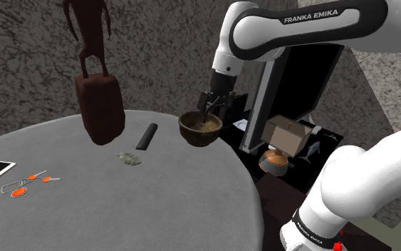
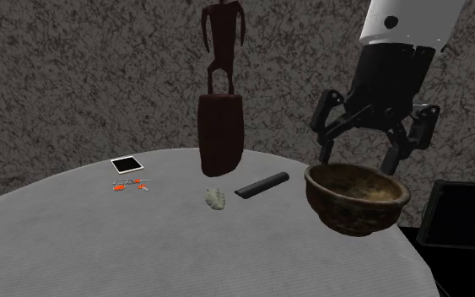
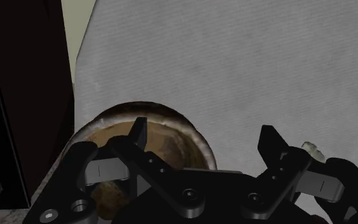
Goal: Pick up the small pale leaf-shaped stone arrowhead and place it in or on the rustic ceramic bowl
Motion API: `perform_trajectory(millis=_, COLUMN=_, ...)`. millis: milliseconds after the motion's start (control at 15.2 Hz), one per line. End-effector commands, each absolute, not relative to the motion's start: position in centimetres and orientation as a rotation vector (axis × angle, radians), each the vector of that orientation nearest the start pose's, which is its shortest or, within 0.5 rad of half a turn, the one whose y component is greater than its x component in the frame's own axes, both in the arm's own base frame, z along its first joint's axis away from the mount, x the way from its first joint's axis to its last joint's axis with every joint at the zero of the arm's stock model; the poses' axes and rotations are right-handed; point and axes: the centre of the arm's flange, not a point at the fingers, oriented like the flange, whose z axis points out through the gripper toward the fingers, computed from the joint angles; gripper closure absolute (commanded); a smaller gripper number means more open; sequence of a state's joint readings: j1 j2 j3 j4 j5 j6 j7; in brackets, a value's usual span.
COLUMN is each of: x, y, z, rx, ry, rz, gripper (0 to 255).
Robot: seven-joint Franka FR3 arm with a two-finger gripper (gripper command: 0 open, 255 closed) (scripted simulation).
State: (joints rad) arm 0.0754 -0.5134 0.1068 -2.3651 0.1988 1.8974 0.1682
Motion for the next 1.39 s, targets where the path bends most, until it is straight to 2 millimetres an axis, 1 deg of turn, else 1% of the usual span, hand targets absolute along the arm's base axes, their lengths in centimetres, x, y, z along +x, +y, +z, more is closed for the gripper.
perform_trajectory(millis=0, x=40.6, y=11.3, z=51.0, rx=-2.997, ry=0.092, rz=-0.033, gripper=0)
perform_trajectory(millis=1320, x=54.7, y=31.2, z=40.9, rx=-3.003, ry=0.122, rz=-0.038, gripper=0)
